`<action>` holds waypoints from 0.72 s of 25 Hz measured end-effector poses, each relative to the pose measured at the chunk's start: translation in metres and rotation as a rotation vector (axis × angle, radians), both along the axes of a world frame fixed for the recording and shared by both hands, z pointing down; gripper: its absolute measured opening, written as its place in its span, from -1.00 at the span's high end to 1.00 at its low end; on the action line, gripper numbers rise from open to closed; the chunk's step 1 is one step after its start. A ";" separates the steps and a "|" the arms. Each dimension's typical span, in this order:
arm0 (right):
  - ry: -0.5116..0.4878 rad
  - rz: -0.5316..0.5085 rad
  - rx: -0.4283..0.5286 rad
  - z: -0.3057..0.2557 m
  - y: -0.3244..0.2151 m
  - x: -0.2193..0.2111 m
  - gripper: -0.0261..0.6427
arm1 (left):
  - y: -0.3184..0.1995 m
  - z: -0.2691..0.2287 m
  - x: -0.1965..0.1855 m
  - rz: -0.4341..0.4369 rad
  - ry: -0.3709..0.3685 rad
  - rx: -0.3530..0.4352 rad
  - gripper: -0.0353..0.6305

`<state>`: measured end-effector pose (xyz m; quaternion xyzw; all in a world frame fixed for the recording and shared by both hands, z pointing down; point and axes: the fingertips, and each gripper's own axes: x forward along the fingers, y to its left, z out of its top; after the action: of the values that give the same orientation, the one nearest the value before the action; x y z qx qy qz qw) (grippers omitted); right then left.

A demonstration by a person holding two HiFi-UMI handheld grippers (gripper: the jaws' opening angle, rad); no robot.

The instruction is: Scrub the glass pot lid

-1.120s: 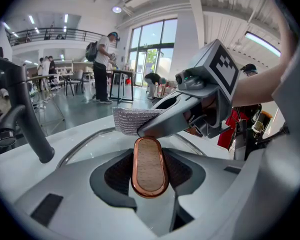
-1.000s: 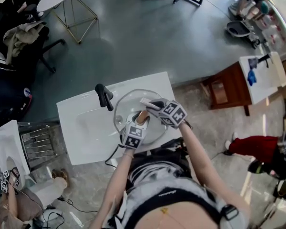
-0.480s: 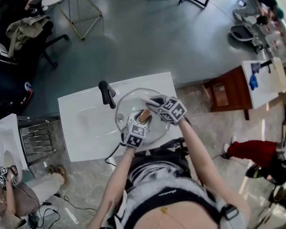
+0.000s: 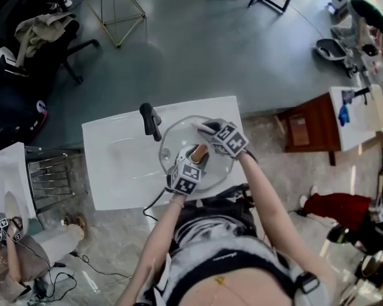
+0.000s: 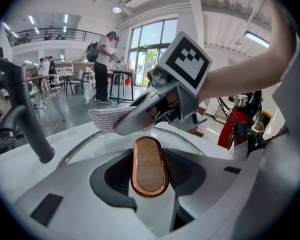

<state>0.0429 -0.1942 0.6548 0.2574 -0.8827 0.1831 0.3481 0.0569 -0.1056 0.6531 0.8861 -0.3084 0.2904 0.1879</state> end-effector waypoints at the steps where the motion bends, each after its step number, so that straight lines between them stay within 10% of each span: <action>1: 0.008 -0.001 0.009 0.002 -0.004 -0.001 0.65 | 0.000 0.000 0.000 -0.001 -0.001 -0.001 0.38; 18: 0.032 -0.151 -0.027 -0.002 0.013 -0.028 0.65 | 0.001 0.001 -0.001 0.004 -0.001 -0.004 0.38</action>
<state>0.0146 -0.1814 0.6523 0.1883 -0.8914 0.1639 0.3783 0.0560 -0.1045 0.6544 0.8863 -0.3060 0.2918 0.1891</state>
